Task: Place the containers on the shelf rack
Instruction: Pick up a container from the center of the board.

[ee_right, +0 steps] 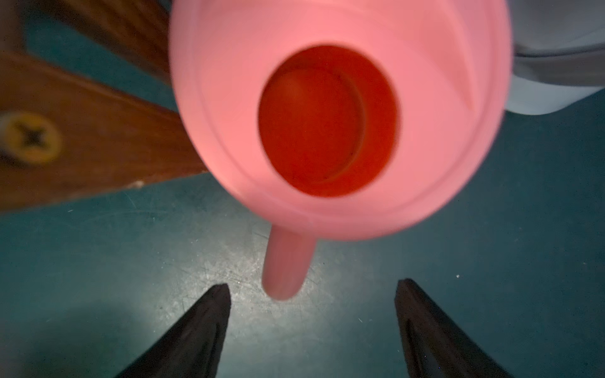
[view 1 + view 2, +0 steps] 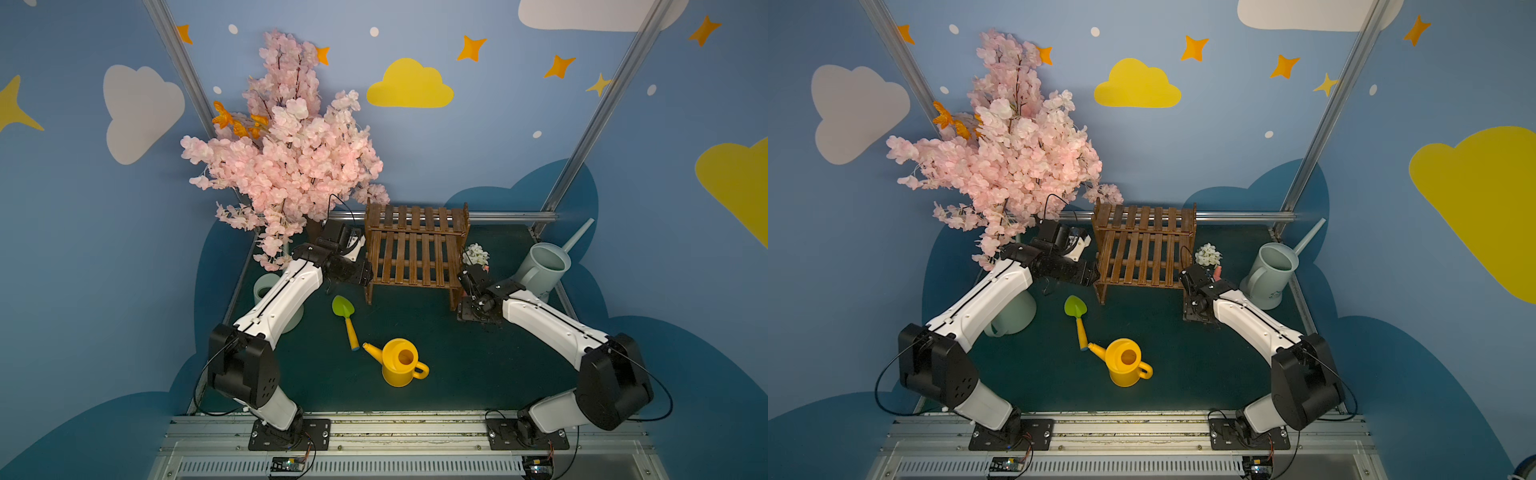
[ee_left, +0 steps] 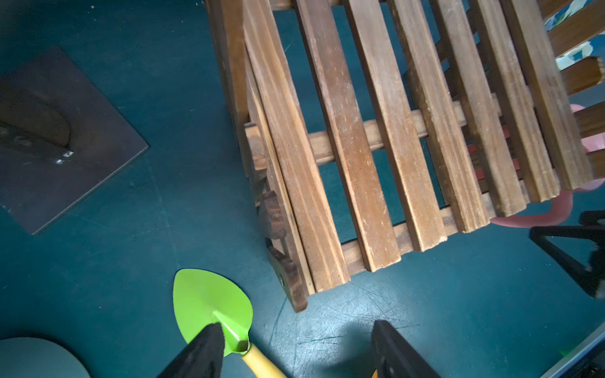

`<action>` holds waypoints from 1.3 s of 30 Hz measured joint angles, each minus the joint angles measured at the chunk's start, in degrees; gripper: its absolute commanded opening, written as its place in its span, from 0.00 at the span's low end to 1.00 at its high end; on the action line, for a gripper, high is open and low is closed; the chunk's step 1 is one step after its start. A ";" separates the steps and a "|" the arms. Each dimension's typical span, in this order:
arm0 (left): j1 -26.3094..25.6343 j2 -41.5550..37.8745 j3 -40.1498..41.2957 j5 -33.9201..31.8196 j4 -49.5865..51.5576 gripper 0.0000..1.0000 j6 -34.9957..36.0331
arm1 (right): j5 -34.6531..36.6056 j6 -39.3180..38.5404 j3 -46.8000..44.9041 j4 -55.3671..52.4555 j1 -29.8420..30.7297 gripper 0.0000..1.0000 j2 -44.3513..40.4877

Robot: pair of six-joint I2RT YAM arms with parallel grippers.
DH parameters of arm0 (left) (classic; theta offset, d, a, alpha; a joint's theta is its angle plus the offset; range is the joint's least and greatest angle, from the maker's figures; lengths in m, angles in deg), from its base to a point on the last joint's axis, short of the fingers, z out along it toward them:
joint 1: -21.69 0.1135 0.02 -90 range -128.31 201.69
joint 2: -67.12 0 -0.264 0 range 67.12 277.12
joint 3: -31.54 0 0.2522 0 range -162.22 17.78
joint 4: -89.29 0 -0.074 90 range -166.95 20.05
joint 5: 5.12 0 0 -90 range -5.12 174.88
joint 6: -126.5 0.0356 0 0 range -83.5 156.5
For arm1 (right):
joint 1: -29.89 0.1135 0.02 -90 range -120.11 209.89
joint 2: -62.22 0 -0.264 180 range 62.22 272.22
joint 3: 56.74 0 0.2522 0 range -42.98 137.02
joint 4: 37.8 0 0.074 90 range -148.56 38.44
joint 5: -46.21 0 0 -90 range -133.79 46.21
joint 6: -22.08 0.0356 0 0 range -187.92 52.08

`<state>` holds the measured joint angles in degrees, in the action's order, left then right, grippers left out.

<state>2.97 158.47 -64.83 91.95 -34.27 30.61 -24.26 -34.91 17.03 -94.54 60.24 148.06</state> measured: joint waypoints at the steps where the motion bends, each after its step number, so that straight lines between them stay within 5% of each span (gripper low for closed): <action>1: 0.11 -0.22 0.24 0.00 0.04 0.76 -0.04 | 0.11 0.00 0.00 0.33 -0.04 0.79 0.61; 8: 0.24 -0.39 2.47 -0.07 0.55 0.76 -0.11 | 2.47 -0.24 0.00 1.86 -1.20 0.68 1.42; 25: 0.72 -1.90 3.61 -0.15 0.50 0.77 -0.13 | 2.16 -3.43 -2.89 3.76 -4.37 0.02 -0.33; 39: 0.72 -2.32 4.48 1.44 -0.35 0.77 -0.98 | -1.11 -6.08 -3.45 -6.34 -3.50 0.00 -17.42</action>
<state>3.69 156.16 -60.35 93.39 -34.62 29.63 -25.38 -40.98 13.57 -100.88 56.74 130.64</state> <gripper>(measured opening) 0.770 0.156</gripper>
